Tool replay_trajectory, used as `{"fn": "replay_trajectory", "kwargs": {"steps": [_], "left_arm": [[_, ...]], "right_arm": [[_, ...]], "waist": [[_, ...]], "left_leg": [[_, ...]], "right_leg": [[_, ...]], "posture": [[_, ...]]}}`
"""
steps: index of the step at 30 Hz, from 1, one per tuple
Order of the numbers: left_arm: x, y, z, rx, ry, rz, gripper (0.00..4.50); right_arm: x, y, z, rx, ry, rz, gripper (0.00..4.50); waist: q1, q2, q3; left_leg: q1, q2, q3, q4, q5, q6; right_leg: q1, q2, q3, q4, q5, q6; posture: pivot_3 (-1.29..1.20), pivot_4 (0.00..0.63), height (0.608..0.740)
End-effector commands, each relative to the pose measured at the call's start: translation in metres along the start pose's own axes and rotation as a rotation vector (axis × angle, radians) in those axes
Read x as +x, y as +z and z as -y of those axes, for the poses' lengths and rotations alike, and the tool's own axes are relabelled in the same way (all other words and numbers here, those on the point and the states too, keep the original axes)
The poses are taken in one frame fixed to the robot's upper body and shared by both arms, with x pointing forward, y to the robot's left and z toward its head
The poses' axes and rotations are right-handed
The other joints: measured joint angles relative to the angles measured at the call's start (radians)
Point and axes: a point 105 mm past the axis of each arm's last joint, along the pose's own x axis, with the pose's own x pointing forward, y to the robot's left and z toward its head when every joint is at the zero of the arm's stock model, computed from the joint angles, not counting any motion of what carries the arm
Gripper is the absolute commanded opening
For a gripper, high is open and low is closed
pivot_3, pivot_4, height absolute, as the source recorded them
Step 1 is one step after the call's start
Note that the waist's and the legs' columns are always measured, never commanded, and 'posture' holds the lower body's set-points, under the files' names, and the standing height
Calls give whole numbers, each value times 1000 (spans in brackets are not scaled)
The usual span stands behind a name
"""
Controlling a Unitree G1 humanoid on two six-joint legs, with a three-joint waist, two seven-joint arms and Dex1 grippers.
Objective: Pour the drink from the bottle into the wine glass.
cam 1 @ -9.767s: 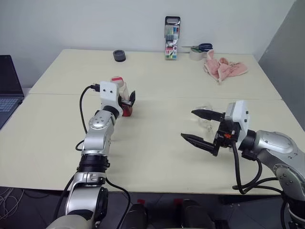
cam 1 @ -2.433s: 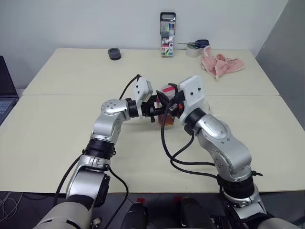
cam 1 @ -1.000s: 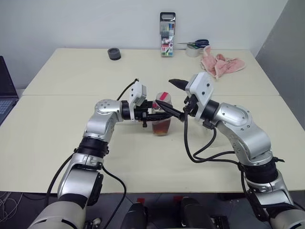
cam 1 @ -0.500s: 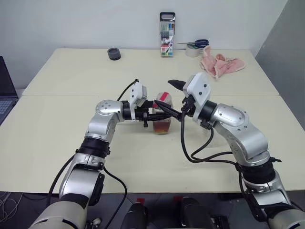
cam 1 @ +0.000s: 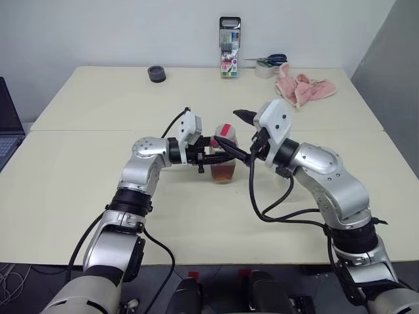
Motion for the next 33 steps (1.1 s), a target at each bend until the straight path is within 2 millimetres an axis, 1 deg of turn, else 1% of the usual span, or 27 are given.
{"fn": "replay_trajectory", "kwargs": {"steps": [1,4,9,12,15,17,19,24,29,33], "left_arm": [[-5,20,-4,70,4,39,1691],[-6,20,-5,71,7,37,1691],[-6,20,-6,64,5,34,1690],[-8,20,-7,60,-2,28,1690],[-8,22,-9,56,-14,24,1690],[-9,23,-10,49,-29,19,1690],[-9,24,-10,47,-39,15,1690],[-10,24,-10,48,-55,8,1690],[-9,24,-10,51,-61,6,1690],[-8,23,-8,54,-67,3,1690]], "right_arm": [[-15,6,20,-14,-94,1,3969],[-18,6,18,-3,-81,-2,3969],[-23,11,-1,24,28,5,3969],[-29,18,-15,40,121,21,3969],[-30,25,-19,42,146,38,3969],[-27,30,-21,43,151,53,3969],[-21,31,-20,41,129,66,3969],[-3,26,-8,-11,29,59,3969],[5,26,-7,-34,15,62,3969],[9,28,-1,-19,-17,71,3969]], "waist": [[0,0,0],[0,0,0],[1,0,0],[0,0,0],[0,0,0],[0,0,0],[0,0,0],[-1,0,0],[-1,0,0],[-1,0,0]], "left_leg": [[0,0,0,0,0,0],[0,0,0,0,0,1],[0,0,0,0,-1,2],[0,0,0,0,-1,2],[0,0,0,0,-1,2],[0,0,0,0,-1,2],[0,0,0,0,-1,2],[0,0,0,0,-1,2],[0,0,0,0,-1,1],[0,0,0,0,-1,1]], "right_leg": [[0,0,0,0,0,0],[0,0,0,0,0,0],[0,0,0,0,0,0],[0,0,0,0,0,0],[0,0,0,0,0,0],[0,0,0,0,0,0],[0,0,0,0,0,0],[0,0,0,0,0,0],[0,0,0,0,0,0],[0,0,0,0,0,0]], "posture": [[0,150,740],[0,150,740],[0,150,740],[0,150,740],[0,150,740],[0,150,740],[0,150,740],[0,150,740],[0,150,740],[0,150,740]]}}
